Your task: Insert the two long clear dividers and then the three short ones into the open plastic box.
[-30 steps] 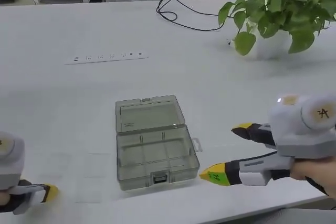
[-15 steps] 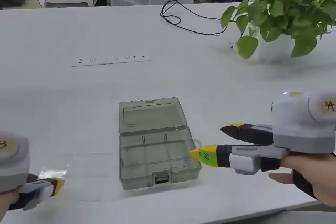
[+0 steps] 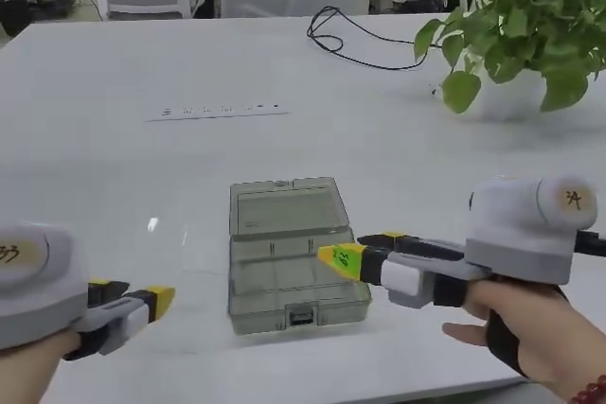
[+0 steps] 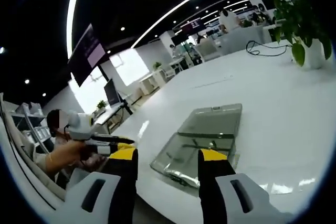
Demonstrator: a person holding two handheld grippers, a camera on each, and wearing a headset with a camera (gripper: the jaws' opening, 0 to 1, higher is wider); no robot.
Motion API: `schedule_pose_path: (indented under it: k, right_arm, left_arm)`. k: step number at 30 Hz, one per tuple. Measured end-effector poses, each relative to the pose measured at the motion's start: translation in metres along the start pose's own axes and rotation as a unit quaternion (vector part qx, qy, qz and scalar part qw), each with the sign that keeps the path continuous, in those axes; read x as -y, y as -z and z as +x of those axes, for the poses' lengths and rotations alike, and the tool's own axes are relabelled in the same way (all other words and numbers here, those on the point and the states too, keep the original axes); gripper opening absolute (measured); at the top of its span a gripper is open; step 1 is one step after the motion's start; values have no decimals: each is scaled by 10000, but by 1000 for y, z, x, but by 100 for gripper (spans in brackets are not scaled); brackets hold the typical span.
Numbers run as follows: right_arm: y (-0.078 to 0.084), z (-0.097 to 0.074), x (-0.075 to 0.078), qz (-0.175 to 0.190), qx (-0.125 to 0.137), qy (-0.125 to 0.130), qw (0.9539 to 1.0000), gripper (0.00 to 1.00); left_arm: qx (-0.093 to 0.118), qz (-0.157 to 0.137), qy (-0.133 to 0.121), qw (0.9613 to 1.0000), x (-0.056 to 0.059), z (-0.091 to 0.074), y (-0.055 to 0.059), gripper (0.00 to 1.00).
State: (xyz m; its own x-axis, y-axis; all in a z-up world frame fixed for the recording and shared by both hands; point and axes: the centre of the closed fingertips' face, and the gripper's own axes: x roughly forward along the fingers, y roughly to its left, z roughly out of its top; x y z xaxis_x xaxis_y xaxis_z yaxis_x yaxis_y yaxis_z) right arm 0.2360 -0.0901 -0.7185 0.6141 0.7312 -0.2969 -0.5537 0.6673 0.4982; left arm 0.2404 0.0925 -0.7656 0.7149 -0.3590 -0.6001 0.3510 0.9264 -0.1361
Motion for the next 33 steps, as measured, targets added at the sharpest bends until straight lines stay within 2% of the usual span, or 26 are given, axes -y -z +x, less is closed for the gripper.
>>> schedule_pose_path:
  k: [5,13,19,29,33]
  right_arm:
    - [5,8,-11,143,27,-115,9998,42]
    - [10,23,-29,276,16,-280,9992,37]
    - [14,33,-40,289,-2,-363,9989,34]
    - [19,44,-46,449,-54,-435,9980,28]
    - [18,46,-46,602,-40,-423,9973,25]
  left_arm:
    - [198,-159,293,9992,21,-2,-4,30]
    - [321,-238,533,9978,49,-4,-6,30]
    - [455,-347,853,9947,72,-3,-10,30]
    - [511,-391,1136,9914,100,-3,-12,30]
    - [532,-406,1215,9903,106,-3,-13,30]
